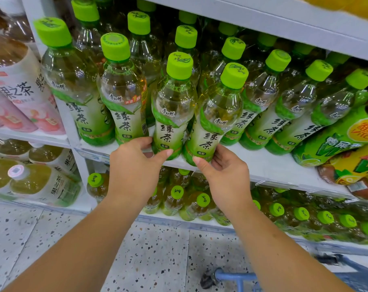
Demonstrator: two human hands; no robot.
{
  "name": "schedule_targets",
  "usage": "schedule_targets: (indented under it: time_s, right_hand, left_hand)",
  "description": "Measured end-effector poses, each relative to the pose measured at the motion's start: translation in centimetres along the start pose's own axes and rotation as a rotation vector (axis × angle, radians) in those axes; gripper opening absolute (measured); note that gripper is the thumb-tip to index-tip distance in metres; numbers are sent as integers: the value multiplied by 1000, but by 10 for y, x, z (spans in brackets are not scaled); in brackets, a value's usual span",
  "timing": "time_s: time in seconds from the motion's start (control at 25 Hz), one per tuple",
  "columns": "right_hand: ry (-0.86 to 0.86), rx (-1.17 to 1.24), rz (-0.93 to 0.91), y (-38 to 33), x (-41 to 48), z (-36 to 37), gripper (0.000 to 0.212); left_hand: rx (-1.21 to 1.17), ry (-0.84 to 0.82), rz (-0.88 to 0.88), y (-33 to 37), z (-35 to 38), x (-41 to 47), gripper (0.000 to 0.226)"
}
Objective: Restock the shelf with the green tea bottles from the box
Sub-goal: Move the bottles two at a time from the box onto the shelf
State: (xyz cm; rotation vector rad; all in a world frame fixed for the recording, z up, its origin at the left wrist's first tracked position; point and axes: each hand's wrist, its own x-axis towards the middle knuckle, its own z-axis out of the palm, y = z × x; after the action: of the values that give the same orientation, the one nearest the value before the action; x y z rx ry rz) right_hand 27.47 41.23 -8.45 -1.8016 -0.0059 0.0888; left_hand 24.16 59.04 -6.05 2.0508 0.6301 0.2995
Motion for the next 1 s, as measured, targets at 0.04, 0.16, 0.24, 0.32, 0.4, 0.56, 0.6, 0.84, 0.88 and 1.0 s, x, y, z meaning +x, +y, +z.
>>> schedule_targets:
  time_s: [0.04,0.16,0.24,0.32,0.4,0.56,0.6,0.84,0.88,1.0]
  right_hand:
    - [2,9,8,-1,0,0,45]
    - [1,67,62,-5,3,0,41]
    - [4,66,119,-8,4,1,43]
    - [20,5,177,-11,6,0,52]
    - [25,-30,235,-16,7,-2,57]
    - [6,-202,288,-32,0,-8,51]
    - [3,-219,311,-37,-4,-9,50]
    - [-94,-223,397,-82,-55,-23,53]
    - [-106,-225,405,-91,-68,-24,52]
    - [-128,-266,406,-122,-110,-25,52]
  left_hand:
    - [-26,-12,-22,0,1,0,53]
    - [-62,-39,-80,1,2,0,56]
    - [-59,-47,-138,2,2,1,62]
    - [-99,-96,-220,4,0,1,67]
    - [-171,-172,-287,7,-4,0,66]
    - [-252,-325,-319,13,-22,-13,67]
    - [-258,-338,-320,16,-27,-16,68]
    - [-248,-387,-314,46,-90,-48,63]
    - [-245,-392,-311,51,-102,-58,61]
    - [-278,-409,-358,61,-133,-86,60]
